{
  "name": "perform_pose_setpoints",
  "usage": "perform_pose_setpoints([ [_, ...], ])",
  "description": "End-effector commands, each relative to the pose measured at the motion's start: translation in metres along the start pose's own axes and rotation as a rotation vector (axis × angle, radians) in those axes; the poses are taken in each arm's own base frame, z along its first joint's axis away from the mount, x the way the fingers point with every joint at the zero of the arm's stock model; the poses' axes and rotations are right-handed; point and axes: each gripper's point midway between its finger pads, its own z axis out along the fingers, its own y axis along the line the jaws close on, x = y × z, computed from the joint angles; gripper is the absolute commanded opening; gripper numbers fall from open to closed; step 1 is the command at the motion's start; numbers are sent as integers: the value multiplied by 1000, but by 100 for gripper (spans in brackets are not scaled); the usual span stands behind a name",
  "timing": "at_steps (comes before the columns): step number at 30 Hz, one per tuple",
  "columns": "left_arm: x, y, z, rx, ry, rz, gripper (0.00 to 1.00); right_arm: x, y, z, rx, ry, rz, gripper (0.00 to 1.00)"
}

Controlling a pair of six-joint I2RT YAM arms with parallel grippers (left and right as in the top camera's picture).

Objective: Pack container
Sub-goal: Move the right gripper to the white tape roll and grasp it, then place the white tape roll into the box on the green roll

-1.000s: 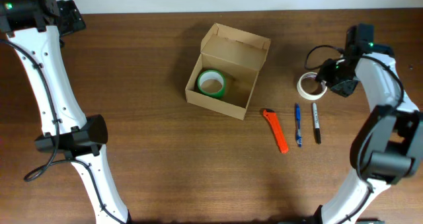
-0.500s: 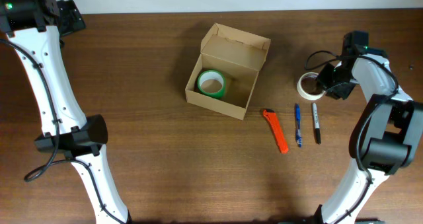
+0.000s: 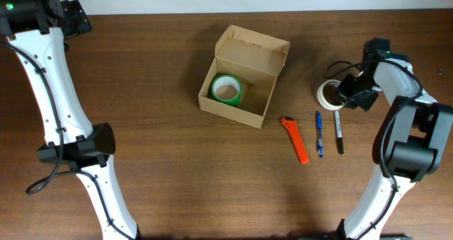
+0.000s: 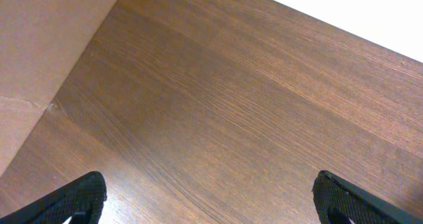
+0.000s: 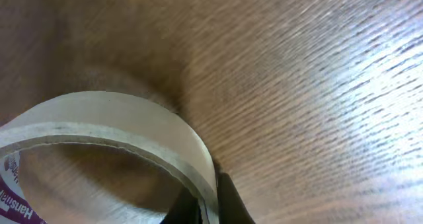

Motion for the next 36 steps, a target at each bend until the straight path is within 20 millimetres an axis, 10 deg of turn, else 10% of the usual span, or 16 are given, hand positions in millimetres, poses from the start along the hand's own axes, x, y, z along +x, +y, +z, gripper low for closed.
perform_pose_setpoints([
  [1,-2,5,-9,-3,-12,2,100,-24,41,-70,-151,-121,-182,4],
  [2,-2,5,-9,-3,-12,2,100,-23,74,-124,-260,-187,-341,4],
  [8,-2,5,-9,-3,-12,2,100,36,152,-284,-392,-408,-773,4],
  [13,-2,5,-9,-3,-12,2,100,123,213,-342,-405,-532,-1063,4],
  [19,-2,5,-9,-3,-12,2,100,171,256,-274,-269,-426,-1216,4],
  [27,-2,5,-9,-3,-12,2,100,168,261,-149,-156,-224,-1206,4],
  [36,-2,5,-9,-3,-12,1,100,157,275,-88,-121,-177,-1207,4],
])
